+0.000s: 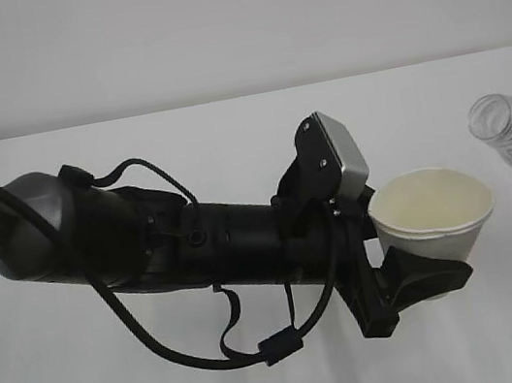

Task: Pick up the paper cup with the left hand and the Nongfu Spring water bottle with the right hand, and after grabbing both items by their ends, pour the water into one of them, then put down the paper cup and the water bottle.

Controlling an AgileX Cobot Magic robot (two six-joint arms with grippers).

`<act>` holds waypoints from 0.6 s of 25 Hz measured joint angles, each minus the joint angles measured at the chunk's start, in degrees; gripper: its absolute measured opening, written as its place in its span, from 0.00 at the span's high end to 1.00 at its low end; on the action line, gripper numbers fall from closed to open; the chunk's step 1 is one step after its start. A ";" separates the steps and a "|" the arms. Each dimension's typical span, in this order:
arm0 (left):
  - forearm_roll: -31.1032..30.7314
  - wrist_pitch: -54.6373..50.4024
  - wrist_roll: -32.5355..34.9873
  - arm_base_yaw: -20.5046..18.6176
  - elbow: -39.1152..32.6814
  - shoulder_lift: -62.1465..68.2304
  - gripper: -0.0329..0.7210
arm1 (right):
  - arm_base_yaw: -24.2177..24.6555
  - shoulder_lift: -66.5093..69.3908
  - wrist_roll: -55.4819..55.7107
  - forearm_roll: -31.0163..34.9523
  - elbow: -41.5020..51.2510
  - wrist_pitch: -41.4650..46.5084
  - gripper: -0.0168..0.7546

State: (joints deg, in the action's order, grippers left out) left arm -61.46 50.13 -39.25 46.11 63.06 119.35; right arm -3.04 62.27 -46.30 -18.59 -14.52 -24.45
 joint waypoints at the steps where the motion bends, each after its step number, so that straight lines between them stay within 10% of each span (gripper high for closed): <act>1: -0.27 0.00 -0.10 0.00 0.00 0.00 0.32 | 0.00 0.00 -0.57 0.00 0.00 0.00 0.43; 15: -5.47 1.43 -2.38 0.00 0.09 0.00 0.32 | 0.00 0.00 -8.28 0.39 0.00 -2.17 0.43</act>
State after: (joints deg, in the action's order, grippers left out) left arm -66.93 51.56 -41.63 46.11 63.15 119.35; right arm -3.04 62.27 -54.58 -18.20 -14.52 -26.62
